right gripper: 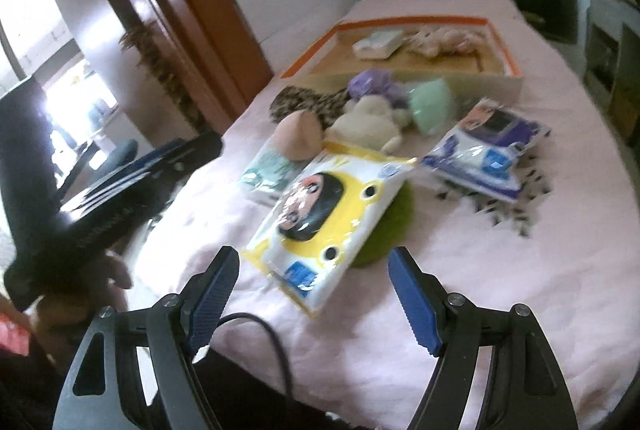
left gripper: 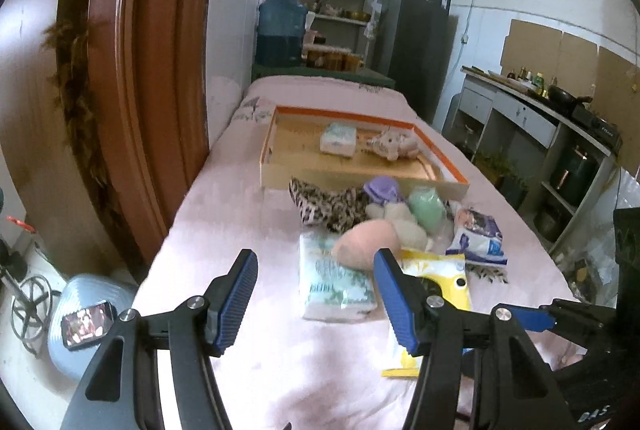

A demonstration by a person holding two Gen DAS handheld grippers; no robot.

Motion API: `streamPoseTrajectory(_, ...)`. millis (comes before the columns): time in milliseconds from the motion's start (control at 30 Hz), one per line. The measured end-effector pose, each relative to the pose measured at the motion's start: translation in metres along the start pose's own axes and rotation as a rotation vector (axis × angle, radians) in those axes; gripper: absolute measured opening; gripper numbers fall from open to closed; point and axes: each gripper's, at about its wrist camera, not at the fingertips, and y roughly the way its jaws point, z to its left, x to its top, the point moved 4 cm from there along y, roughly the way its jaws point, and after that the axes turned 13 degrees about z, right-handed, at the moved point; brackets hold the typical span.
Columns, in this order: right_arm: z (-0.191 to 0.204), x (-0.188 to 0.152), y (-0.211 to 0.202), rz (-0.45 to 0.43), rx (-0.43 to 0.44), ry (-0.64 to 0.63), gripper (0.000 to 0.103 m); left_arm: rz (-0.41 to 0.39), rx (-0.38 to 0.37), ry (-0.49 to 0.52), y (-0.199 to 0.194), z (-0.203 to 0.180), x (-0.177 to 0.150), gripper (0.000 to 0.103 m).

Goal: Organize soft objects
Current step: 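Grasp the second green tissue pack with the left tool while the right tool grasps the yellow wipes pack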

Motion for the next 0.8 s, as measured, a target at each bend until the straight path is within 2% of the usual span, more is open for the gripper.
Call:
streamPoseTrajectory(33, 0.002, -0.001, 0.002, 0.012, 0.009, -0.001, 0.078, 0.004, -0.001, -0.002, 0.002, 0.001, -0.001, 0.06)
streamPoseTrajectory(133, 0.005, -0.003, 0.013, 0.061, 0.038, 0.007, 0.067, 0.007, -0.003, -0.005, 0.004, 0.003, -0.001, 0.06)
streamPoseTrajectory(267, 0.004, -0.005, 0.021, 0.1, 0.105, 0.049, 0.043, 0.002, -0.012, -0.015, 0.006, 0.007, -0.001, 0.06)
streamPoseTrajectory(300, 0.004, -0.006, 0.021, 0.103, 0.123, 0.055, 0.041, 0.002, -0.013, -0.016, 0.007, 0.008, -0.001, 0.06)
streamPoseTrajectory(433, 0.003, 0.002, 0.029, 0.114, 0.2, 0.099, 0.043, 0.014, -0.019, -0.024, 0.012, 0.01, -0.002, 0.06)
streamPoseTrajectory(500, -0.004, 0.004, 0.035, 0.12, 0.242, 0.164, 0.059, 0.018, -0.02, -0.025, 0.013, 0.011, -0.003, 0.06)
streamPoseTrajectory(567, -0.013, 0.007, 0.04, 0.112, 0.31, 0.232, 0.061, 0.017, -0.019, -0.024, 0.014, 0.012, -0.003, 0.06)
streamPoseTrajectory(633, -0.017, 0.01, 0.04, 0.097, 0.328, 0.249, 0.061, 0.018, -0.016, -0.027, 0.015, 0.013, -0.003, 0.06)
streamPoseTrajectory(667, -0.017, 0.012, 0.038, 0.089, 0.313, 0.24, 0.052, 0.019, -0.016, -0.029, 0.016, 0.014, -0.002, 0.06)
streamPoseTrajectory(700, -0.017, 0.012, 0.038, 0.088, 0.294, 0.231, 0.028, 0.021, -0.016, -0.031, 0.017, 0.014, -0.002, 0.06)
streamPoseTrajectory(733, -0.016, 0.011, 0.036, 0.089, 0.281, 0.22, 0.021, 0.021, -0.017, -0.032, 0.018, 0.015, -0.002, 0.06)
streamPoseTrajectory(800, -0.012, 0.009, 0.032, 0.093, 0.294, 0.197, 0.017, 0.021, -0.017, -0.03, 0.018, 0.015, -0.002, 0.06)
